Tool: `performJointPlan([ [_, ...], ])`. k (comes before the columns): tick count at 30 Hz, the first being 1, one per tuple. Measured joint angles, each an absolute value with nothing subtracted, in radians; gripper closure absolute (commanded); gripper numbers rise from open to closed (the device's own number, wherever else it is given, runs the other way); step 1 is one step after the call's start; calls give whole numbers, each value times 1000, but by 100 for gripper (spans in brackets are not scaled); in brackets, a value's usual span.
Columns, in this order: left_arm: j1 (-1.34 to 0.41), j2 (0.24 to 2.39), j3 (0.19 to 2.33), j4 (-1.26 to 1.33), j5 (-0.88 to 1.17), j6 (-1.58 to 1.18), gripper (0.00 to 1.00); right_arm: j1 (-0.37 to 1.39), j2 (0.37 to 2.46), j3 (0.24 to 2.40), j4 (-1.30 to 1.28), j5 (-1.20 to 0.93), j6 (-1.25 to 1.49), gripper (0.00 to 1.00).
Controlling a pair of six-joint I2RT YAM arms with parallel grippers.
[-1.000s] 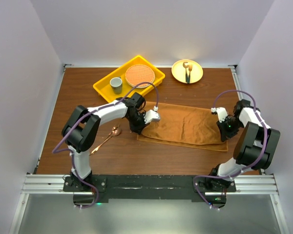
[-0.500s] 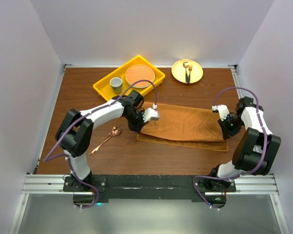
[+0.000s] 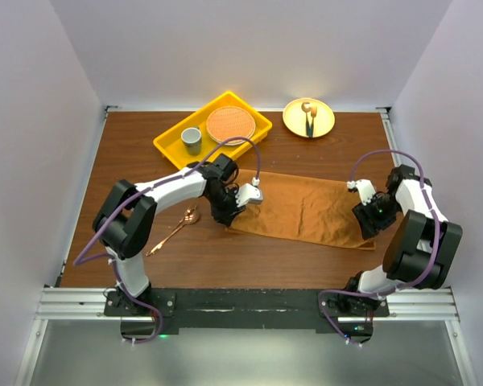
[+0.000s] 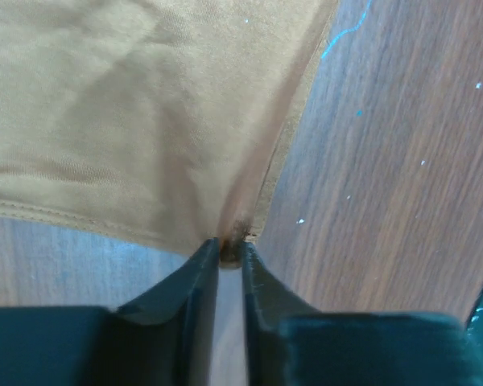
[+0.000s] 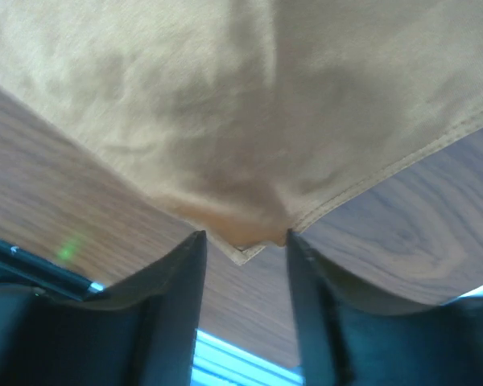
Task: Fold the napkin into a case and place the utensils inside
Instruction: Fold and flatten the napkin at the center of the board.
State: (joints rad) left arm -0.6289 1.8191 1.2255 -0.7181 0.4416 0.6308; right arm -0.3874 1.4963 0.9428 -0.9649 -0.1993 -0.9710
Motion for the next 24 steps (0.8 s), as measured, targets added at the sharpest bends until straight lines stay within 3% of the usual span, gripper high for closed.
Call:
performJointPlan([
  [1, -629, 1819, 1225, -722, 443, 629, 60, -387, 1496, 949, -984, -201, -977, 37],
  [5, -629, 1810, 1232, -748, 463, 621, 54, -387, 1490, 1031, -1087, -226, -981, 36],
  [6, -629, 1803, 1237, -756, 469, 619, 43, -387, 1486, 1065, -1111, -235, -981, 36],
  [7, -629, 1791, 1251, -767, 476, 612, 40, -387, 1480, 1108, -1134, -252, -981, 35],
  [8, -628, 1780, 1260, -768, 484, 607, 31, -387, 1477, 1132, -1144, -263, -978, 35],
  [9, -626, 1770, 1269, -767, 491, 593, 15, -387, 1471, 1157, -1152, -276, -970, 35],
  [11, -620, 1745, 1290, -749, 518, 562, 0, -387, 1467, 1182, -1161, -299, -953, 34],
  [17, -583, 1654, 1260, -550, 521, 411, 0, -387, 1486, 1184, -1139, -316, -853, 33],
  [24, -570, 1438, 1069, -214, 441, 270, 0, -396, 1491, 1185, -1037, -313, -699, 49],
])
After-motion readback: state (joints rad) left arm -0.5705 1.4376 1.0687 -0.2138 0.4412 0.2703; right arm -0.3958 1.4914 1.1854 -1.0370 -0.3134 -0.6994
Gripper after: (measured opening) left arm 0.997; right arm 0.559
